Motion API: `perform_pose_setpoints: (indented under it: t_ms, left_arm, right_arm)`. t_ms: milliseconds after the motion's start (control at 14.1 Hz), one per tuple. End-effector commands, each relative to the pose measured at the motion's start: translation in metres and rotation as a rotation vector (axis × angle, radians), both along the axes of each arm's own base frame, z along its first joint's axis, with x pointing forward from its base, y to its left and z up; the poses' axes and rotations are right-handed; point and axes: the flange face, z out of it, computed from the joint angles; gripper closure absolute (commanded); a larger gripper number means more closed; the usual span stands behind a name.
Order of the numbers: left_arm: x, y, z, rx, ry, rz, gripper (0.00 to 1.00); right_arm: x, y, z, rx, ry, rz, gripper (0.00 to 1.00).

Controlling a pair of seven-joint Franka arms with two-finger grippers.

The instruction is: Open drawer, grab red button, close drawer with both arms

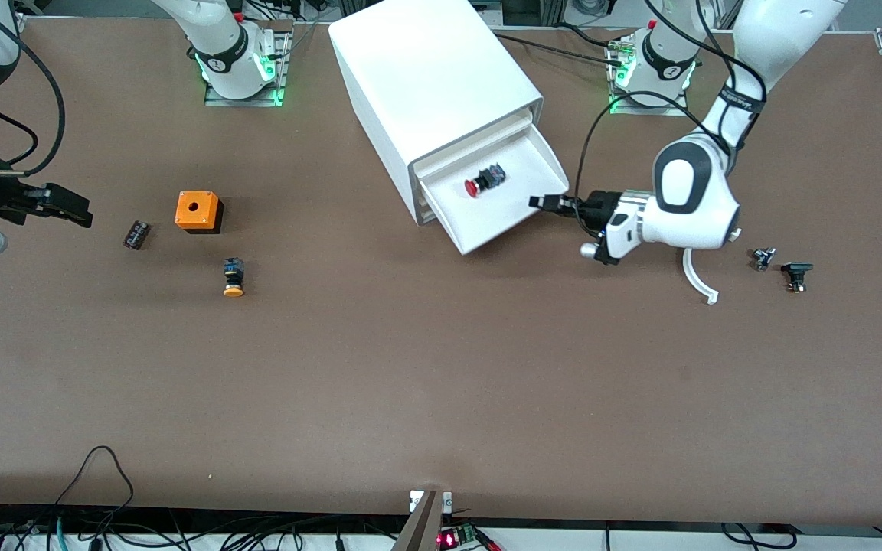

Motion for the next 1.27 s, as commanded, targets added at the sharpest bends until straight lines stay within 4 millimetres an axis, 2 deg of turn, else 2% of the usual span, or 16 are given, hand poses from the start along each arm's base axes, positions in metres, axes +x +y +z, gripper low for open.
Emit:
perform_pose_setpoints:
  t_ms: [0, 71, 142, 354, 496, 566, 708, 779, 920, 991, 1204]
  left_arm:
    - [0.022, 0.021, 0.002, 0.079, -0.045, 0.096, 1.0]
    - [0.026, 0.027, 0.005, 0.08, -0.051, 0.108, 0.95]
    - [0.027, 0.035, 0.008, 0.079, -0.059, 0.12, 0.01]
    - [0.035, 0.045, 0.032, 0.091, -0.111, 0.143, 0.0]
    - [0.043, 0.063, 0.058, 0.182, -0.216, 0.115, 0.0]
    - [0.046, 0.074, 0.077, 0.257, -0.29, 0.064, 0.0]
    - [0.056, 0.103, 0.124, 0.372, -0.431, 0.053, 0.0]
    - [0.059, 0.111, 0.145, 0.394, -0.478, 0.063, 0.0]
    - [0.061, 0.123, 0.159, 0.443, -0.528, 0.059, 0.0]
    - [0.06, 0.137, 0.172, 0.48, -0.552, 0.053, 0.0]
    - [0.062, 0.164, 0.237, 0.642, -0.635, -0.094, 0.0]
  right_arm:
    - [-0.004, -0.002, 0.004, 0.02, -0.007, -0.001, 0.0]
    - [-0.004, 0.0, 0.005, 0.021, -0.01, 0.001, 0.0]
    - [-0.003, 0.001, 0.004, 0.022, -0.011, -0.001, 0.0]
    - [0.0, 0.004, -0.001, 0.042, -0.004, 0.0, 0.0]
    - [0.004, 0.019, -0.011, 0.088, 0.01, 0.011, 0.0]
    - [0.006, 0.034, -0.015, 0.09, 0.008, 0.035, 0.0]
    - [0.011, 0.078, -0.023, 0.081, -0.007, 0.109, 0.0]
    - [0.01, 0.097, -0.024, 0.075, -0.011, 0.155, 0.0]
    - [0.003, 0.163, -0.038, 0.007, 0.003, 0.257, 0.0]
    - [0.002, 0.182, -0.044, 0.009, 0.002, 0.259, 0.0]
    - [-0.015, 0.255, -0.052, 0.016, -0.032, 0.331, 0.0]
